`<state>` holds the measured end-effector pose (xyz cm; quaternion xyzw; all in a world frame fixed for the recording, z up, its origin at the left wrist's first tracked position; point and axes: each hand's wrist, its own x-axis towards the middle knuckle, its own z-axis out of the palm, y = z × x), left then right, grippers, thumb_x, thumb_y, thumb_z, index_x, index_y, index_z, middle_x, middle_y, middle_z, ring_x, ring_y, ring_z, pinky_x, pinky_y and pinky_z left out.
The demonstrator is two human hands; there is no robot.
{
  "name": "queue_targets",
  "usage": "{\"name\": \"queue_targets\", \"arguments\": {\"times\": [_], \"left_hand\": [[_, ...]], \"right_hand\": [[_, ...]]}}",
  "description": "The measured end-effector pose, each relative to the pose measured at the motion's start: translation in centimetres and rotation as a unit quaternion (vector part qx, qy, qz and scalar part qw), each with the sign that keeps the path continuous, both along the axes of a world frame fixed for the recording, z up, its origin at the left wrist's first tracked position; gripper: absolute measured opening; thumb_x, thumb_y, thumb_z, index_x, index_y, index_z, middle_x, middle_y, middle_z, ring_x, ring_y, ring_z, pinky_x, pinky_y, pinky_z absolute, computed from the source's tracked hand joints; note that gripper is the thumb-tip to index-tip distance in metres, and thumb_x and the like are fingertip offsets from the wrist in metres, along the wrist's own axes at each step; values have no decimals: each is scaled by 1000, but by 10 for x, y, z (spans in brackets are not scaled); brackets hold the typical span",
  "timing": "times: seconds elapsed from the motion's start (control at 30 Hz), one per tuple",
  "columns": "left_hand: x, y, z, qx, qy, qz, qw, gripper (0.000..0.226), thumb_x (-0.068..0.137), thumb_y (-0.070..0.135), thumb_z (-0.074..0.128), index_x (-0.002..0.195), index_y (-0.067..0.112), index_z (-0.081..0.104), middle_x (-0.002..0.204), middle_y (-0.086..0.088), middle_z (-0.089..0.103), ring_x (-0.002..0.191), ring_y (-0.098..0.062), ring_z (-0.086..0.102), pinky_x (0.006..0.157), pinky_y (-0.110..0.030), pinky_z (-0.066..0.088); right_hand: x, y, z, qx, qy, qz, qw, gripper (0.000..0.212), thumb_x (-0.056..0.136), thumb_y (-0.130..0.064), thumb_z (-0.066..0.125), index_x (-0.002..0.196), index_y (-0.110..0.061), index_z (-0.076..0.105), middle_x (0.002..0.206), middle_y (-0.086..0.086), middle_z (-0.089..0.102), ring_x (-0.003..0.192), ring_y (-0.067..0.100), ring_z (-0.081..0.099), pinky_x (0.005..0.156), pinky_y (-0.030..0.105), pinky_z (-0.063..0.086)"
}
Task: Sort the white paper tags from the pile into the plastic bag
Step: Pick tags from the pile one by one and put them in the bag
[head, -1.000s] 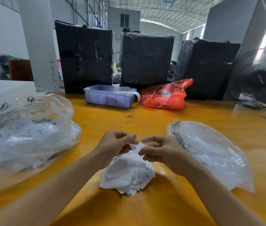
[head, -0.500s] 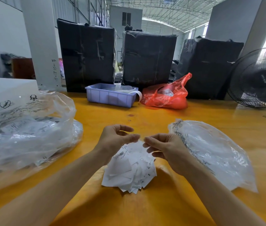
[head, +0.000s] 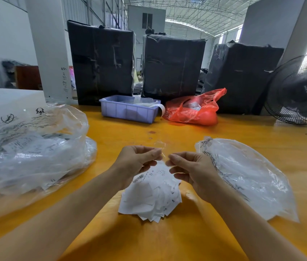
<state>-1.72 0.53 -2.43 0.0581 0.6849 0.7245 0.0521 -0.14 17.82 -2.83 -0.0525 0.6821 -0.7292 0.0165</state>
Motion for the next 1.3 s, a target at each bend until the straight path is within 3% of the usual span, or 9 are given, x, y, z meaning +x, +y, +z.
{"name": "queue_targets", "arguments": {"times": [0.2, 0.33, 0.57, 0.67, 0.87, 1.03, 1.1, 1.23, 1.3], "left_hand": [[1, -1, 1, -53, 19, -16, 998, 40, 63, 32, 77, 97, 13, 66, 85, 2, 73, 79, -12, 66, 70, -23, 48], [2, -1, 4, -120, 69, -93, 986, 72, 53, 32, 83, 119, 22, 53, 106, 2, 69, 95, -12, 68, 77, -25, 54], [-2, -10, 7, -167, 142, -8, 976, 17, 64, 13, 84, 76, 13, 71, 70, 0, 72, 65, -7, 67, 63, -17, 55], [-8, -18, 8, -99, 123, 80, 984, 19, 58, 17, 85, 66, 10, 69, 55, 5, 66, 47, 0, 55, 49, -12, 46], [-11, -25, 8, -38, 77, 142, 986, 52, 46, 31, 80, 80, -5, 66, 64, -5, 67, 48, -5, 56, 46, -12, 44], [-13, -23, 6, -40, 63, 141, 987, 28, 56, 15, 84, 72, 5, 63, 62, 1, 65, 54, -7, 58, 51, -14, 45], [-12, -23, 6, -31, 56, 139, 988, 20, 66, 5, 81, 75, 9, 64, 71, -1, 66, 59, -11, 60, 58, -18, 48], [-12, -22, 7, 24, 14, 118, 993, 20, 73, -2, 75, 86, 11, 66, 79, 0, 70, 65, -9, 63, 61, -18, 47], [-12, -22, 8, 32, -4, 113, 993, 18, 73, 2, 76, 86, 11, 68, 76, -1, 71, 64, -10, 62, 60, -19, 49]], "right_hand": [[1, 0, 1, 13, 11, -9, 1000, 11, 83, -19, 66, 84, -8, 69, 74, 3, 73, 64, 10, 65, 55, 19, 49], [6, -3, 3, 167, 112, -18, 979, 17, 84, -21, 67, 79, -5, 69, 60, -3, 68, 56, 3, 60, 54, 14, 46], [10, -13, 2, 197, 172, -54, 964, 13, 86, -22, 65, 87, -9, 66, 75, 4, 70, 61, 8, 64, 57, 18, 51], [11, -17, -5, 343, 293, -83, 888, 10, 83, -20, 71, 89, -13, 70, 79, -9, 68, 66, 0, 60, 62, 15, 49], [9, -34, -23, 519, 372, 118, 761, 39, 83, -37, 68, 119, -21, 66, 118, -8, 66, 117, 7, 47, 96, 26, 39], [7, -27, -19, 584, 382, 90, 711, 29, 95, -36, 51, 109, -19, 69, 107, -2, 70, 111, 14, 52, 88, 31, 32], [8, -26, -19, 563, 382, 57, 731, 30, 98, -29, 46, 98, -11, 70, 94, 5, 71, 93, 21, 60, 83, 37, 41], [5, -17, -9, 292, 216, -50, 930, 25, 92, -16, 58, 75, 0, 69, 72, 16, 67, 65, 23, 59, 60, 33, 47], [2, -9, -4, 170, 105, -48, 979, 21, 91, -14, 60, 75, -4, 71, 76, 16, 69, 71, 20, 61, 64, 29, 52]]}}
